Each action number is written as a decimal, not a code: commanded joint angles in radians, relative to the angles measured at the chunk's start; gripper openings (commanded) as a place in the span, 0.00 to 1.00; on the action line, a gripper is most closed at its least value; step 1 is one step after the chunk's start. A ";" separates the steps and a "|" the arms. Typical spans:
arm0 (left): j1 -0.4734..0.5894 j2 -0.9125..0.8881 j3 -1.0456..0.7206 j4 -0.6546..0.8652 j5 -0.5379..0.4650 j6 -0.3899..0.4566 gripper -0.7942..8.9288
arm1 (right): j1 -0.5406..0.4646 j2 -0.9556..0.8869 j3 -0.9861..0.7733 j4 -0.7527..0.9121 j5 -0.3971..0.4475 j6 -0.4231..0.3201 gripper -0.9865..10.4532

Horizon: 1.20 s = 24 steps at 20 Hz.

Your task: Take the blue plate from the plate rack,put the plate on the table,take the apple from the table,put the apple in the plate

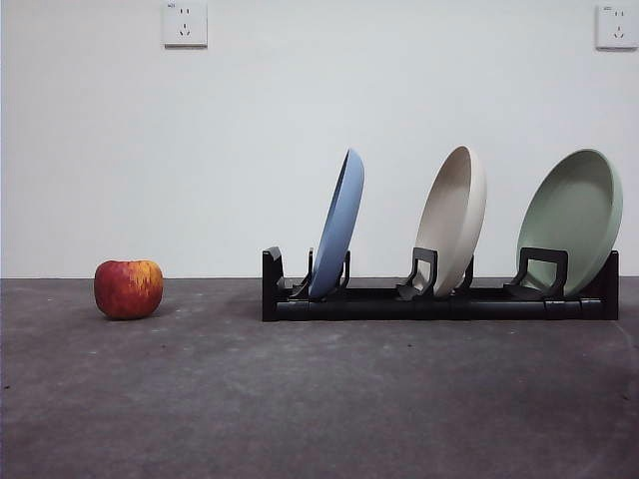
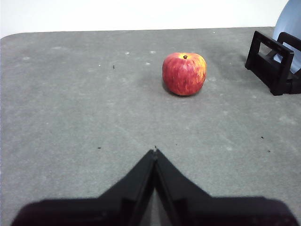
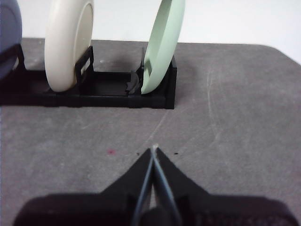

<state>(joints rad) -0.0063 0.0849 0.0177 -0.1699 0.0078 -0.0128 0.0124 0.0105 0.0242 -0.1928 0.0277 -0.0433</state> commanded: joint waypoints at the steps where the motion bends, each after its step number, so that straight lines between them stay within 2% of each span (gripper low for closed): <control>1: 0.003 0.000 -0.010 0.007 0.000 -0.010 0.08 | -0.001 -0.002 -0.010 0.005 -0.001 0.117 0.09; 9: 0.003 0.000 -0.010 0.006 0.000 -0.011 0.08 | -0.001 -0.002 -0.010 0.005 -0.001 0.201 0.09; 15: 0.003 0.000 -0.010 0.010 0.000 -0.011 0.08 | -0.001 -0.002 -0.010 0.005 -0.002 0.206 0.09; 21: 0.003 0.000 -0.010 0.023 0.000 -0.014 0.08 | 0.000 0.000 -0.010 0.005 -0.002 0.330 0.08; 24: 0.003 0.000 0.003 0.044 0.000 -0.069 0.08 | 0.000 0.000 -0.010 0.005 -0.006 0.340 0.08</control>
<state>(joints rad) -0.0067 0.0849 0.0185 -0.1421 0.0078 -0.0402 0.0124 0.0105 0.0242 -0.1932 0.0254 0.2630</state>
